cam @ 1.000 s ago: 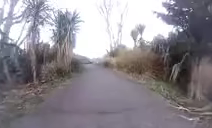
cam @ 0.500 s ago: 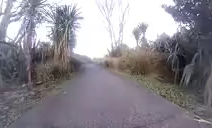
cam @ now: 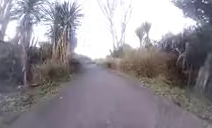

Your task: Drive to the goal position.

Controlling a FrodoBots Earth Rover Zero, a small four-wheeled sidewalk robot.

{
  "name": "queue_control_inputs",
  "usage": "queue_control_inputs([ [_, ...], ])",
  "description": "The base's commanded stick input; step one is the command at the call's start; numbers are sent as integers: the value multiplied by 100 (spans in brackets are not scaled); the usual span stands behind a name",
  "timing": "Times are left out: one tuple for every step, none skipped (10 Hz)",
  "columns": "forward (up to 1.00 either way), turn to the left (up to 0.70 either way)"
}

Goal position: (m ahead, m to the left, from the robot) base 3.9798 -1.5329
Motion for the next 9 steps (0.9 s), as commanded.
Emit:
queue_control_inputs([
  [70,0],
  [70,0],
  [70,0],
  [70,0],
  [70,0],
  [70,0],
  [70,0],
  [70,0],
  [70,0],
])
